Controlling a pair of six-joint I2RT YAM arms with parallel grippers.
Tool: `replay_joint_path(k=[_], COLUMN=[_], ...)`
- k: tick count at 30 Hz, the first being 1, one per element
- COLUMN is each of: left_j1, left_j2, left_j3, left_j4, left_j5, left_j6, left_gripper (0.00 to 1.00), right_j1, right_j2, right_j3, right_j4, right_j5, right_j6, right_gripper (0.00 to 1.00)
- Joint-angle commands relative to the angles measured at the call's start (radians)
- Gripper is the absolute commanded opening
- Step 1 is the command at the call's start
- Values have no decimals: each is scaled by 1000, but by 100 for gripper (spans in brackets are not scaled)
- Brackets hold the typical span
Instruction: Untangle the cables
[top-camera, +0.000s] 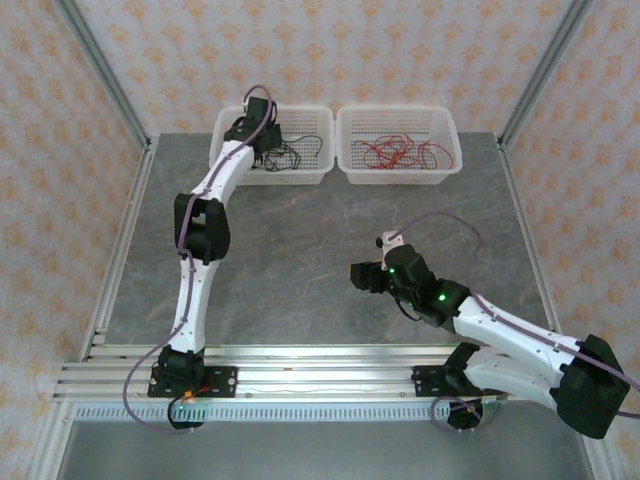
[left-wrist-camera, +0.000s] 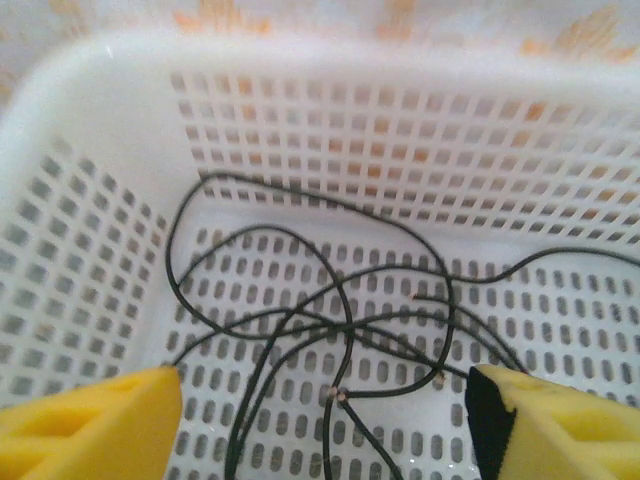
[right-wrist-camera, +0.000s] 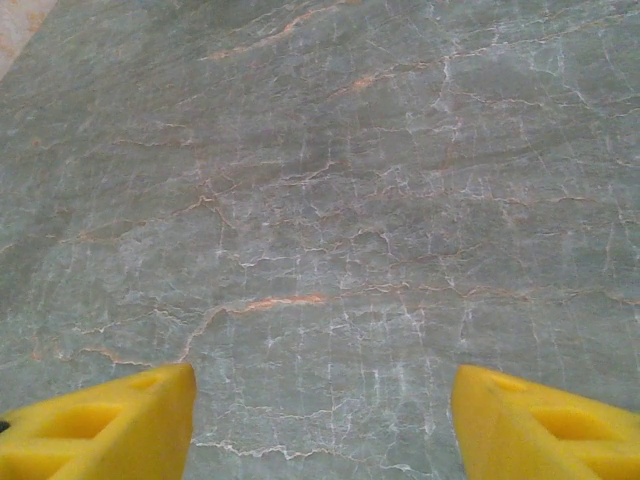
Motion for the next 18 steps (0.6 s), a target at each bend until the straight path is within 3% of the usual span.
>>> replay_joint_path(k=[1,6,9,12,17,18], left_j1=[2,3,3,2,-3,-4], left_j2=[-91,-175,-286,-432,-783,-848], left_j3=[43,12,-102,-283,-760,-852], left_j4=[-18,15,94,195,462,516], left_j5=[-4,5,25,42,26,21], left_j6=[24,19,2,-19,-61,-67], left_gripper=[78,78,78,79,82,83], right_j1=[-3,-5,-7,-13,-62,-78], right_j2=[-24,-41,-43,-43,-43,-43], right_j3=[37,37,38,50,70,69], right_j4=[-27,-36,-40,-48,-38,-28], right_j5=[53,69,83,120,227,247], right_j6=[-12,-1,1,-8,-36,-43], right_gripper=[68,70,71,75,100,100])
